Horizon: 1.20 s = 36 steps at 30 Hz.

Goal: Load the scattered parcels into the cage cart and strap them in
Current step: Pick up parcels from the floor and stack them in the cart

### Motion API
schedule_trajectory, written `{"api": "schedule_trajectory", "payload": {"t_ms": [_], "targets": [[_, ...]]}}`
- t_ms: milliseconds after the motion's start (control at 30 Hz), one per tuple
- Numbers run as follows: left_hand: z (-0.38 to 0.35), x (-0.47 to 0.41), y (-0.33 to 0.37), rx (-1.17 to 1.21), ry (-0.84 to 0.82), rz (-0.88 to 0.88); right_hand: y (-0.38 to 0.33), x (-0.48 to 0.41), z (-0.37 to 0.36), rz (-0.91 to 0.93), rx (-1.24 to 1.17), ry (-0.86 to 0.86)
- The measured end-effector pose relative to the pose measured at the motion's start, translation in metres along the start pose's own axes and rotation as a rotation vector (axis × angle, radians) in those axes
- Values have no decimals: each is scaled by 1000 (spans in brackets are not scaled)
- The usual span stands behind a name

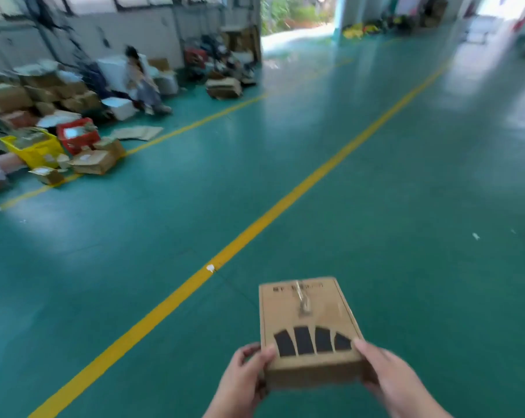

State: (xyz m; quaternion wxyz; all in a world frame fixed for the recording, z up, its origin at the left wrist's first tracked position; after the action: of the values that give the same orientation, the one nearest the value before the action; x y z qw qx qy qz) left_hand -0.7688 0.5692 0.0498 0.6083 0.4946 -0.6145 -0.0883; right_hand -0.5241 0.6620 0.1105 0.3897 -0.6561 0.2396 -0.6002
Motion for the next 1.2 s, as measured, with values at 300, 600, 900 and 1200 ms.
{"api": "schedule_trajectory", "payload": {"t_ms": [300, 600, 900, 1200], "targets": [[-165, 11, -24, -207, -243, 36, 54, 29, 164, -67, -171, 169], [-471, 13, -123, -524, -583, 111, 103, 83, 440, -52, -420, 478], [-710, 25, -222, -766, -822, 176, 127, 130, 652, -64, -570, 677], [-882, 15, -283, -1043, -1239, 249, 176, 123, 756, -2, -811, 848]]}}
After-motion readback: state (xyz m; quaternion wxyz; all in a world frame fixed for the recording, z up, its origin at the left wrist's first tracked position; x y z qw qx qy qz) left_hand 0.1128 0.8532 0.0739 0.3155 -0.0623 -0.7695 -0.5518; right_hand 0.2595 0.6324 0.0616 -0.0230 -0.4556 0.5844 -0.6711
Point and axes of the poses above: each hand's wrist, its own x-axis away from the middle knuckle, its own z-axis out of the back of the hand, y = z × x, the point moved 3 cm from there along -x, towards the middle knuckle, and after that the axes turned 2 degrees about -y, right-handed, at the moved point
